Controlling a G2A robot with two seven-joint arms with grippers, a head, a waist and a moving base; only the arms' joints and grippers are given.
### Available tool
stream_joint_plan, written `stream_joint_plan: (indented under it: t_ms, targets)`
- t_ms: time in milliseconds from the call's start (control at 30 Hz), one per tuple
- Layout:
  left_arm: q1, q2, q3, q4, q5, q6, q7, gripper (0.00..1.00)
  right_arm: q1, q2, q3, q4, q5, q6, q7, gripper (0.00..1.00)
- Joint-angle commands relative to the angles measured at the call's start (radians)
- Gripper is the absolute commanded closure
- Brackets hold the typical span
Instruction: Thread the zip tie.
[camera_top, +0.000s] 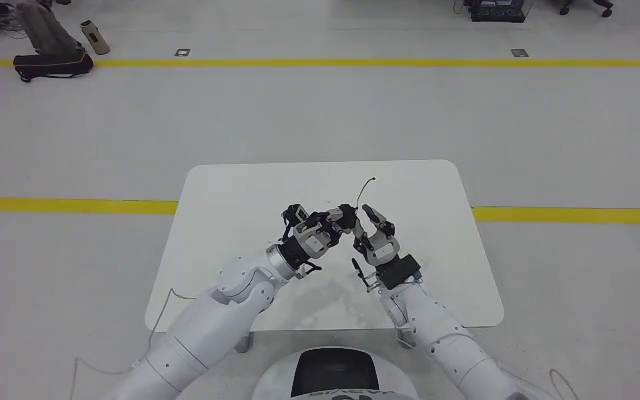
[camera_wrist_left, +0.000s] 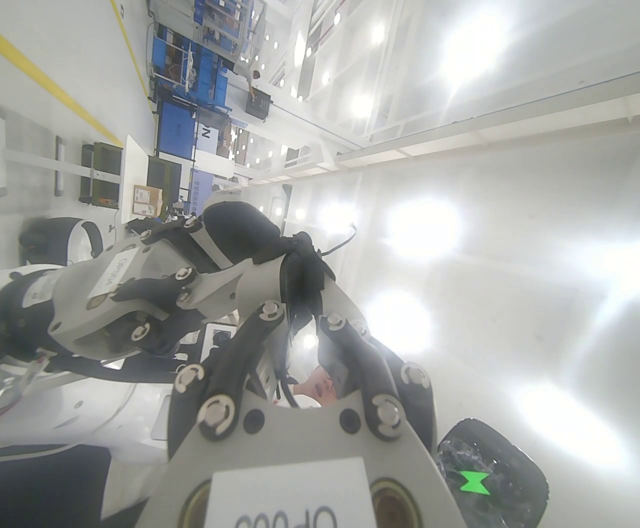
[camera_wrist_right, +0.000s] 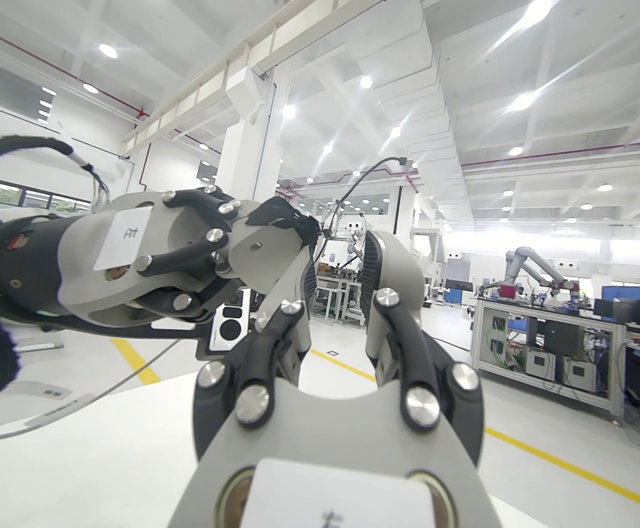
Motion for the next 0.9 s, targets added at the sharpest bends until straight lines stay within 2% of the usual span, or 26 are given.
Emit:
stream_joint_plan:
  t_ms: [0, 700, 867]
  targets:
    - [0.000, 0.000, 0.000, 0.000, 0.000, 0.000, 0.000, 1.00, 0.001, -0.002, 0.000, 0.002, 0.001, -0.003, -0.002, 0.79]
    - [0.000, 0.000, 0.000, 0.000, 0.000, 0.000, 0.000, 1.00, 0.007, -0.019, 0.006, 0.016, -0.017, -0.013, -0.011, 0.86]
    - [0.000, 0.000, 0.000, 0.000, 0.000, 0.000, 0.000, 1.00, 0.004, -0.021, 0.010, 0.016, -0.022, -0.016, -0.008, 0.95]
